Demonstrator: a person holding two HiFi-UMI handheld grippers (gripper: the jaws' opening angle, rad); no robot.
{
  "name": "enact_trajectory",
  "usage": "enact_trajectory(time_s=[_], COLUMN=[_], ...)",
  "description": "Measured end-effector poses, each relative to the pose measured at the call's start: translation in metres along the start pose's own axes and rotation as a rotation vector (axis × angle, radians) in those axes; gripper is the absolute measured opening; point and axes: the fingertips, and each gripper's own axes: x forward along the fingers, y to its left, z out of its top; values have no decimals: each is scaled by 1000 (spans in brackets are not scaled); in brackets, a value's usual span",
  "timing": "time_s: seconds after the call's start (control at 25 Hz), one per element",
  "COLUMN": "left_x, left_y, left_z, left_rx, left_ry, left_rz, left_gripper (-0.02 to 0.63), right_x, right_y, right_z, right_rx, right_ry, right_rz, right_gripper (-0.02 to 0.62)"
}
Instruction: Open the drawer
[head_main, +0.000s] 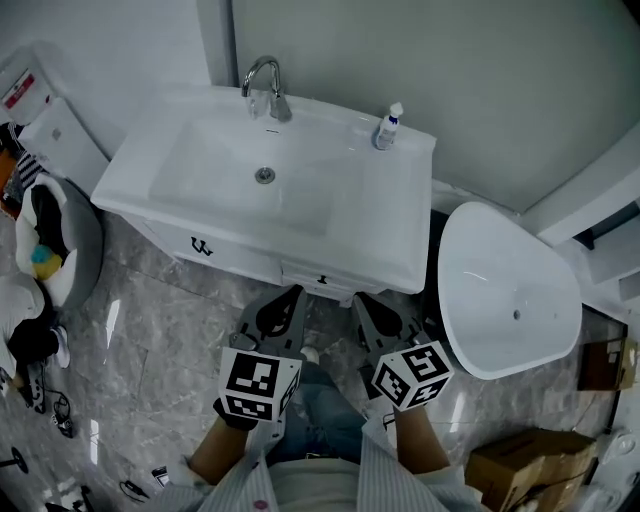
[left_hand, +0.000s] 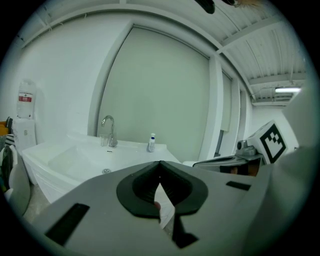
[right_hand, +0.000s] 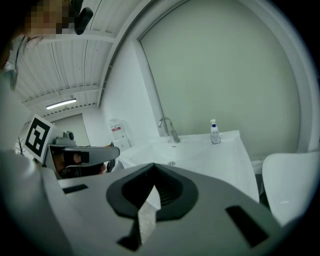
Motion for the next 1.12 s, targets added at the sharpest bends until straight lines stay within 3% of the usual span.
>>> enact_trajectory(time_s=[0.56, 1.12], left_x=[33, 27], left_y=[39, 55], left_z=[-12, -42], left_rx=[-48, -81], left_ry=[19, 33], left_rz=[95, 91], left_gripper=[15, 15], right_x=[55, 70], right_y=[-17, -6], right_z=[-3, -37], right_rx=[-19, -13], right_ry=[72, 112], right_rz=[69, 48], right_gripper=[9, 9])
